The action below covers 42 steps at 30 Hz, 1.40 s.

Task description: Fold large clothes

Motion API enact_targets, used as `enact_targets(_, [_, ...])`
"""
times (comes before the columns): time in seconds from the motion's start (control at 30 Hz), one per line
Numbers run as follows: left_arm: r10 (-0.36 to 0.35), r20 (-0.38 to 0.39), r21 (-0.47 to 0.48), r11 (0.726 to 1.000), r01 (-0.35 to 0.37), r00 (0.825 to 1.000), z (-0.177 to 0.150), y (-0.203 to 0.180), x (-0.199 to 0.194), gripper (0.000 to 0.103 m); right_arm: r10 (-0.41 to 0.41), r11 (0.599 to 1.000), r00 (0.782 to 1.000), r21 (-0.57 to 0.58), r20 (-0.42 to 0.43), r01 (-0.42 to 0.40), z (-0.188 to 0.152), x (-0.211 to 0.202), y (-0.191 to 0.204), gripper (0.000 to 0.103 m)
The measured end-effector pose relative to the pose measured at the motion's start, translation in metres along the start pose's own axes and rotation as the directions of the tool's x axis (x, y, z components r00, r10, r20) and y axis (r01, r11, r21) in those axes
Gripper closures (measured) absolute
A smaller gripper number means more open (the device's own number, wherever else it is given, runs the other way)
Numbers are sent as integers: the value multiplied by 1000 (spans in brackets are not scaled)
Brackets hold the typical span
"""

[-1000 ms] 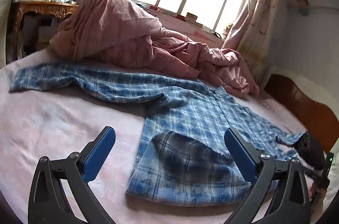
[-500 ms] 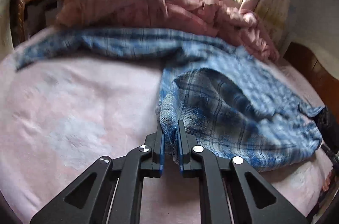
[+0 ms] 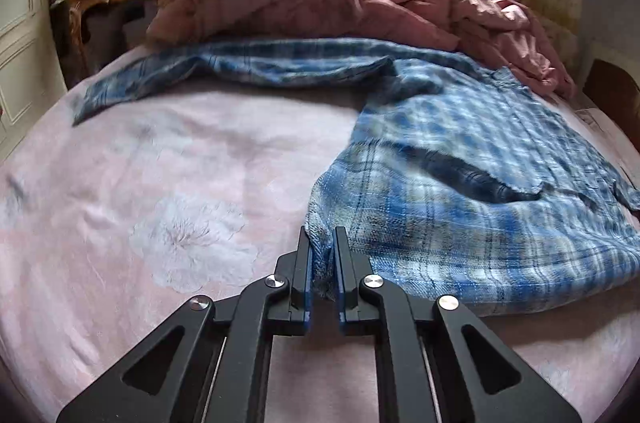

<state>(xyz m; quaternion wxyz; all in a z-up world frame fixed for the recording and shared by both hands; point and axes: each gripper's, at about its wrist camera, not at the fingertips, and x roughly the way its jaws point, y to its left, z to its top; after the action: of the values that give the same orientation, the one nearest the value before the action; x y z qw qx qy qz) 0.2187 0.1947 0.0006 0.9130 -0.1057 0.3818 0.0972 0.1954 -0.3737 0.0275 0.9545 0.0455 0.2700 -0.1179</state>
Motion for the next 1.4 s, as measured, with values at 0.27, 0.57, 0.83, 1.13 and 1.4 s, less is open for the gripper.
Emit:
enact_targets(0.27, [-81, 109, 61, 995, 75, 991, -4, -11, -27, 64, 69, 994, 998, 86, -4, -69, -1, 1, -32, 102])
enact_targets(0.57, [-116, 77, 171, 980, 102, 990, -11, -45, -26, 35, 361, 932, 916, 104, -173, -348, -2, 22, 34, 84])
enact_targets(0.83, [-39, -68, 197, 979, 52, 997, -22, -52, 2, 34, 291, 951, 923, 183, -251, -249, -14, 37, 9, 78])
enact_targets(1.13, [-205, 222, 350, 929, 118, 953, -36, -67, -64, 24, 387, 918, 922, -82, -12, -387, -7, -28, 43, 14])
enact_targets(1.4, [-132, 90, 500, 863, 70, 987, -45, -114, -41, 11, 384, 802, 890, -388, -247, -454, -36, -39, 121, 14])
